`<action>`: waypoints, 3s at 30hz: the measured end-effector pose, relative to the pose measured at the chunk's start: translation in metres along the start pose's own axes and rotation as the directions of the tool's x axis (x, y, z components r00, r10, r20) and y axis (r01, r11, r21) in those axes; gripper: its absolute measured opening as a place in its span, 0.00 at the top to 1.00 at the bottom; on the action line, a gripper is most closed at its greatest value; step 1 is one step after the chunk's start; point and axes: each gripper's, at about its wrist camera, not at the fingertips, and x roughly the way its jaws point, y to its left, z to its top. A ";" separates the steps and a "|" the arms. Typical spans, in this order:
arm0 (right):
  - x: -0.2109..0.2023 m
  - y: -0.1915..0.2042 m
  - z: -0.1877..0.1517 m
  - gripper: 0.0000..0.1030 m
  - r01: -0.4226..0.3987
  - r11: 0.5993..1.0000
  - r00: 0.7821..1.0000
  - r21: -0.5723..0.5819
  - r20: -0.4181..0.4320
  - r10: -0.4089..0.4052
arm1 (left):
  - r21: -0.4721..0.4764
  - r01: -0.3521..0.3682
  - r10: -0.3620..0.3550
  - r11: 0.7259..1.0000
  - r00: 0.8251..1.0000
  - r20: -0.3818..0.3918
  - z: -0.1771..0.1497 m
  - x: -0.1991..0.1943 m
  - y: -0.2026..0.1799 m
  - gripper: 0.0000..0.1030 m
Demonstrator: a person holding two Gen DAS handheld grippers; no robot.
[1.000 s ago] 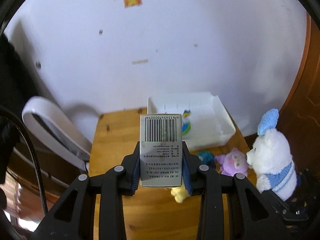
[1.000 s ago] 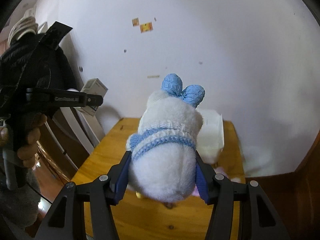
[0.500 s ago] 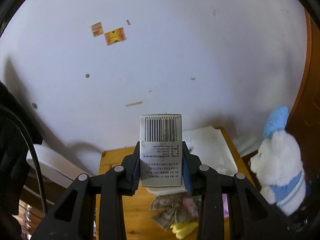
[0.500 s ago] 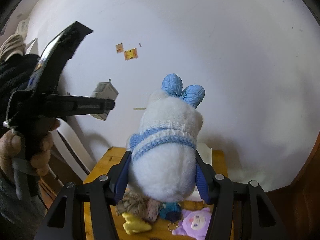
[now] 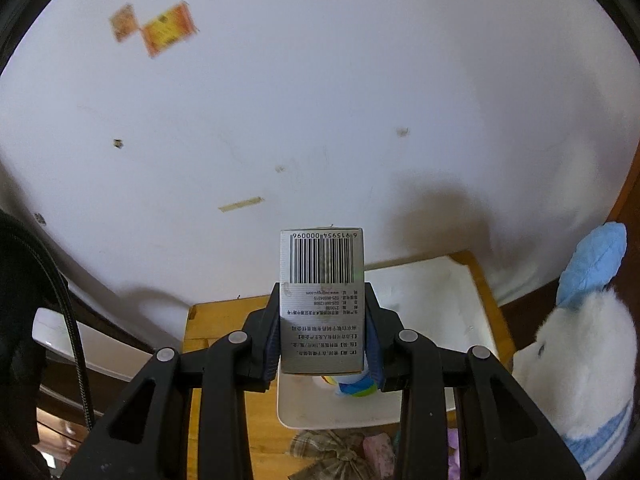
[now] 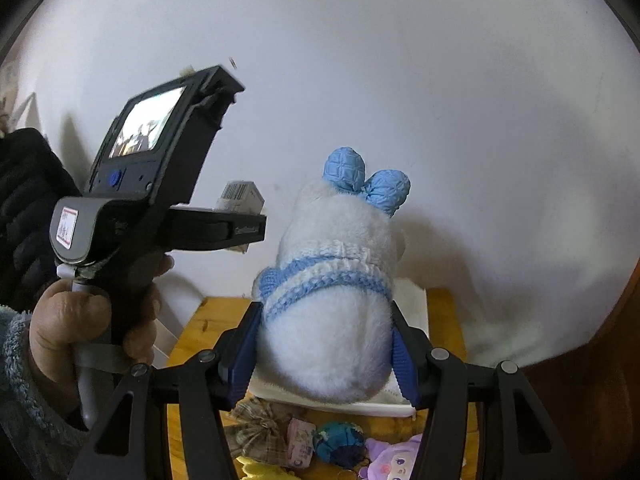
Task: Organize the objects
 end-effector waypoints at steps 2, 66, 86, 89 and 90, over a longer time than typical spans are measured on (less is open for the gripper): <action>0.016 -0.002 -0.006 0.43 -0.002 1.000 0.999 0.015 -0.042 0.002 | 0.015 -0.017 0.017 1.000 1.000 -0.023 0.000 0.017 -0.006 0.64; -0.061 0.026 -0.065 0.26 -0.067 0.998 0.986 -0.020 -0.151 0.063 | 0.064 0.091 -0.087 0.994 0.994 -0.063 -0.076 -0.059 0.016 0.09; -0.111 0.012 -0.084 0.21 -0.003 0.999 0.994 -0.053 -0.105 -0.002 | 0.189 0.168 -0.172 0.967 0.985 0.007 -0.139 -0.148 0.007 0.09; -0.108 0.010 -0.095 0.21 -0.002 0.998 0.993 -0.056 -0.120 -0.005 | 0.172 0.184 -0.188 0.968 0.982 0.006 -0.153 -0.146 0.012 0.09; -0.107 0.009 -0.099 0.21 -0.004 0.999 0.992 -0.054 -0.128 -0.003 | 0.163 0.186 -0.189 0.969 0.982 0.007 -0.157 -0.145 0.014 0.09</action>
